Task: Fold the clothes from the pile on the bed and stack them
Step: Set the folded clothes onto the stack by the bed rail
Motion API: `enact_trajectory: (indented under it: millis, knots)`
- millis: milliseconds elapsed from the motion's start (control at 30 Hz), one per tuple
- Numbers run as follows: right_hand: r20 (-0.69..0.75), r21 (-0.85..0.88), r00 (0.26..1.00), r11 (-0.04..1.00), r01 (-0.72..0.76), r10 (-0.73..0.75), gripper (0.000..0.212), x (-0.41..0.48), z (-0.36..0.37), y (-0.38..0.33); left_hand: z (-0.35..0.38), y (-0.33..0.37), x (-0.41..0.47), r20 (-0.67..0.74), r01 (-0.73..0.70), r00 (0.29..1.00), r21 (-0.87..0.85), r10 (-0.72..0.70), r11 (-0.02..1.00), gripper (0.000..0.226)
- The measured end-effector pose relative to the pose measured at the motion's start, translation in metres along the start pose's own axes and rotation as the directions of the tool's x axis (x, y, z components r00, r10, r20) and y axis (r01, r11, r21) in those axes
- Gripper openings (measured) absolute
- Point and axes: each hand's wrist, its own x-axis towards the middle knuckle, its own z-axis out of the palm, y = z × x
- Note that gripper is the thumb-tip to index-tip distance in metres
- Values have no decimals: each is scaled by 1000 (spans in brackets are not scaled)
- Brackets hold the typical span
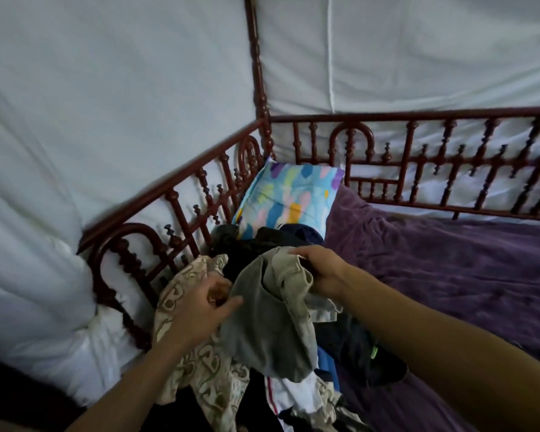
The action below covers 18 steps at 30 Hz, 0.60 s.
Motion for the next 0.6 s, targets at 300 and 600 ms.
enact_trajectory:
  millis: [300,600]
  knots:
    - [91,26,988,992,122,-124,16,10,65,-47,-7,47,21,-215,-109,976,-330,38,938,4]
    - [140,-518,475,345,783,-868,47,-19,22,-25,-108,120,72,-52,-359,931,-318,362,877,25]
